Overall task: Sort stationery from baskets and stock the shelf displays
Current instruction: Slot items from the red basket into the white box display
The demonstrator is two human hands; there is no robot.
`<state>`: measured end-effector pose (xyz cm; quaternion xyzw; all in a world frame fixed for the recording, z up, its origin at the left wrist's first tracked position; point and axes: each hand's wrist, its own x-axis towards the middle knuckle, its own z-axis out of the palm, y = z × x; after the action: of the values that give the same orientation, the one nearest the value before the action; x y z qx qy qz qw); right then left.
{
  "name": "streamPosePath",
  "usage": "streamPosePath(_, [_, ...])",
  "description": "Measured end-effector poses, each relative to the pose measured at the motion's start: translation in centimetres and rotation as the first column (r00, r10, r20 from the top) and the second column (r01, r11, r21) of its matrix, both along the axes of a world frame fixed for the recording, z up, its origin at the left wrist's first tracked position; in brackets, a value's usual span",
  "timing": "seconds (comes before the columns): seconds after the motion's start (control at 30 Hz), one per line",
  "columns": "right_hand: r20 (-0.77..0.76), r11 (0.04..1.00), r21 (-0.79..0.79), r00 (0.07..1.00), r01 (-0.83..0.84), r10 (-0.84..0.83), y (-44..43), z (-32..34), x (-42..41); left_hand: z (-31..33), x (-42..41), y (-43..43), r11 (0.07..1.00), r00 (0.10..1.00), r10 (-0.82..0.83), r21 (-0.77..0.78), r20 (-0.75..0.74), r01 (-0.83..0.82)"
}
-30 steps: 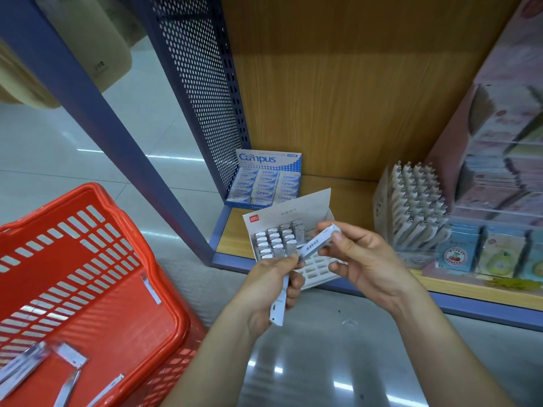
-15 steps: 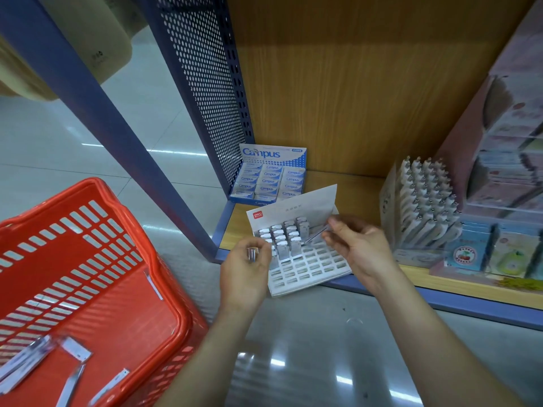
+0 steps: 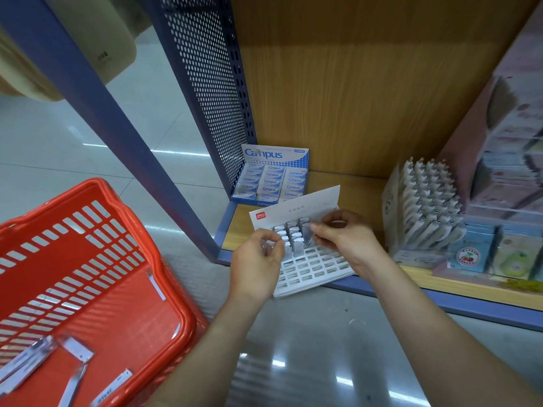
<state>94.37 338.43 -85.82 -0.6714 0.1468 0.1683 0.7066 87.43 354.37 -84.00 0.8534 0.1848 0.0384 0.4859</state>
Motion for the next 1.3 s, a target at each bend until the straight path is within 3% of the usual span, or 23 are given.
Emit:
streamPosePath(0.07, [0.006,0.999,-0.023,1.0,-0.028,0.028,0.3,0.1,0.1,0.1,0.4,-0.4,0.998,0.998,-0.062,-0.003,0.032,0.062])
streamPosePath(0.17, [-0.021,0.994,0.106,1.0,0.018,-0.016,0.6,0.2,0.0,0.5,1.2,-1.0,0.989,0.987,-0.149,0.006,0.052,0.149])
streamPosePath(0.23, [-0.053,0.976,0.208,0.997,0.067,-0.058,0.6,0.3,-0.1,1.1,1.8,-1.4,0.968,0.969,-0.248,0.045,0.014,0.248])
streamPosePath(0.3, [-0.043,0.976,0.213,0.998,0.055,-0.047,0.5,0.1,-0.2,1.4,2.2,-1.6,0.935,0.944,-0.328,0.129,-0.044,0.331])
streamPosePath(0.37, [-0.022,0.99,0.14,1.0,-0.008,0.011,0.4,-0.2,-0.3,1.3,2.4,-1.7,0.917,0.935,-0.342,0.185,-0.09,0.353])
streamPosePath(0.5, [0.088,0.979,-0.161,0.986,-0.126,0.141,0.6,-0.6,-0.4,0.4,2.2,-1.5,0.927,0.944,-0.316,0.183,-0.095,0.329])
streamPosePath(0.6, [0.115,0.955,-0.276,0.982,-0.112,0.148,1.0,-0.8,-0.2,-0.1,2.1,-1.4,0.973,0.969,-0.23,0.016,-0.092,0.232])
streamPosePath(0.7, [0.064,0.978,-0.193,0.994,-0.079,0.093,1.2,-1.0,-0.3,0.4,1.5,-1.6,0.972,0.994,-0.093,-0.223,-0.064,0.077])
streamPosePath(0.77, [0.022,0.992,-0.123,0.999,-0.04,0.043,1.3,-0.9,-0.6,1.1,1.1,-1.7,0.898,0.996,-0.026,-0.441,-0.08,-0.012])
streamPosePath(0.9, [0.088,0.964,-0.26,0.996,0.045,-0.023,0.9,1.1,-1.9,2.6,0.8,-1.6,0.614,0.984,0.014,-0.776,-0.176,-0.147])
streamPosePath(0.97, [-0.005,0.989,-0.116,0.995,-0.097,0.097,0.5,2.6,-3.6,2.8,0.6,-1.6,0.523,0.981,0.036,-0.833,-0.19,-0.18])
streamPosePath(1.07, [-0.107,0.913,0.168,0.913,-0.373,0.393,0.8,3.9,-6.0,3.5,0.1,-2.1,0.447,0.988,0.086,-0.881,-0.129,-0.154])
streamPosePath(1.2, [-0.035,0.917,0.155,0.926,-0.367,0.376,1.4,3.4,-6.3,3.4,0.0,-2.3,0.421,0.992,0.1,-0.9,-0.082,-0.117])
streamPosePath(1.3, [0.004,0.929,0.144,0.939,-0.341,0.344,1.0,3.3,-6.1,3.3,0.0,-1.7,0.477,0.993,0.076,-0.871,-0.091,-0.117])
